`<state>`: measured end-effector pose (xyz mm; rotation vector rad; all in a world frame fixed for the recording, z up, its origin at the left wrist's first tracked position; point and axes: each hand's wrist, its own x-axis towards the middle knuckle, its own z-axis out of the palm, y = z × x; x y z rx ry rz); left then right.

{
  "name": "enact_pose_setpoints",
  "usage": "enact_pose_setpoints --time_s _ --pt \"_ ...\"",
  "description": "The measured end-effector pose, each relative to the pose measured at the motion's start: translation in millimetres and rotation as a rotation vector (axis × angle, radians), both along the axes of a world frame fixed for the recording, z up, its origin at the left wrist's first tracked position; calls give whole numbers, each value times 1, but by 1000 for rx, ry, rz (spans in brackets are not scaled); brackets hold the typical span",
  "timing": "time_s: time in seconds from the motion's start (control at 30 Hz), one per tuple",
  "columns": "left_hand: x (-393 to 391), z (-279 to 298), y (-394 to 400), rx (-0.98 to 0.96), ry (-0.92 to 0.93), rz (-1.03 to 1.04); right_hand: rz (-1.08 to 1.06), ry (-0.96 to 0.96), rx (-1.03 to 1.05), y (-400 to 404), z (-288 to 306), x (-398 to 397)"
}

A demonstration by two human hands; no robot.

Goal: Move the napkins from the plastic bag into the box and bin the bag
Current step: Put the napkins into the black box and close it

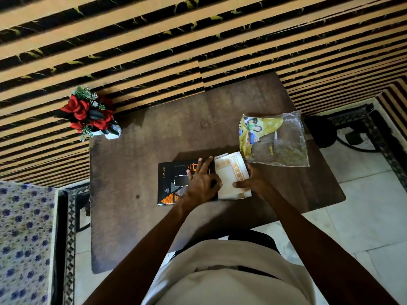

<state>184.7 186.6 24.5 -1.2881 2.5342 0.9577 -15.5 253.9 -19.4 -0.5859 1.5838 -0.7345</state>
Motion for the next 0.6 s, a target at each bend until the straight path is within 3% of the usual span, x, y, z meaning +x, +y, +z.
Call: enact_pose_setpoints --time_s 0.1,0.23,0.33,0.43,0.53,0.6 --pt "0 2 16 -102 -117 -131 110 -5 10 -1 1 3" --pt "-10 5 19 -83 -174 -131 362 178 49 -4 12 16" --pt "-10 4 11 -11 -164 -112 155 201 16 -3 5 29" --pt "2 14 -7 13 -144 -120 -161 -61 59 1 -5 38" --pt "26 13 -24 -176 -334 -206 -190 -104 162 4 -6 39" --pt "41 7 -31 -182 -390 -224 -189 -63 180 2 -10 40"
